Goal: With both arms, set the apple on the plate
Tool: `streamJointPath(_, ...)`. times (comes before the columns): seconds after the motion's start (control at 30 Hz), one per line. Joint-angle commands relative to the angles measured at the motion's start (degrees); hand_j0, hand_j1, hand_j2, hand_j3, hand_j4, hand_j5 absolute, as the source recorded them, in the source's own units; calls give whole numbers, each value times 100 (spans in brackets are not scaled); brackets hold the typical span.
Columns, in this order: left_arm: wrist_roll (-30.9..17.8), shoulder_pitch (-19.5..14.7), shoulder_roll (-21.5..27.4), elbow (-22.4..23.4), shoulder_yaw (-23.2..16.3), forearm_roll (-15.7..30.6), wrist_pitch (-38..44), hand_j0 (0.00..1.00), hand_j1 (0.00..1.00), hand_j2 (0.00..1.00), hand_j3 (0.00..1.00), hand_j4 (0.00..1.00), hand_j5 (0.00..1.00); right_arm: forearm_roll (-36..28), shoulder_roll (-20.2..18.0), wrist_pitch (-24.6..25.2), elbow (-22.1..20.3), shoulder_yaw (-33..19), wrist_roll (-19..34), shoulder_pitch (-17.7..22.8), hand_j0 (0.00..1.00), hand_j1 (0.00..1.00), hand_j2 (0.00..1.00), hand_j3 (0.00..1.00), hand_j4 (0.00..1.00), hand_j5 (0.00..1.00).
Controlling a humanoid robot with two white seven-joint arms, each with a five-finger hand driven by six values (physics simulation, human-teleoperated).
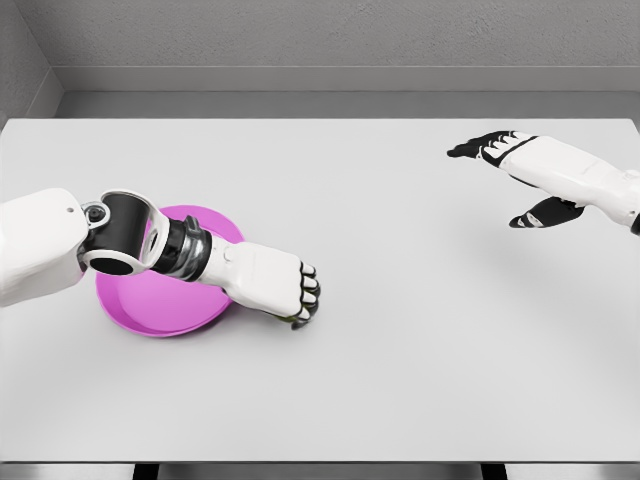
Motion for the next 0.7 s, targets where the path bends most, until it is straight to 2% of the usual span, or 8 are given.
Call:
streamJointPath(0.0, 7, 0, -1, 46, 1, -66, 5, 40, 40, 40, 40, 40, 40, -23, -1, 8, -2, -1, 1, 0, 100, 100, 100, 100, 100, 100)
streamJointPath(0.23, 7, 0, -62, 108, -34, -163, 5, 28, 28, 28, 28, 28, 28, -23, -1, 8, -2, -1, 1, 0, 100, 100, 100, 100, 100, 100)
streamJointPath(0.27, 7, 0, -62, 108, -34, -171, 5, 22, 22, 22, 22, 22, 22, -23, -1, 8, -2, -1, -7, 0, 100, 100, 100, 100, 100, 100)
streamJointPath(0.4, 15, -9, -62, 108, -17, -163, 5, 13, 13, 13, 13, 13, 13, -14, -1, 8, -2, -1, 1, 0, 100, 100, 100, 100, 100, 100)
streamJointPath(0.5, 50, -9, -62, 108, 27, -110, 5, 11, 11, 11, 11, 11, 11, -23, -1, 8, -2, -1, 1, 0, 100, 100, 100, 100, 100, 100)
streamJointPath(0.67, 77, 0, -45, 99, 159, 567, 5, 11, 11, 11, 11, 11, 11, -23, -1, 8, -2, -1, -7, 0, 100, 100, 100, 100, 100, 100)
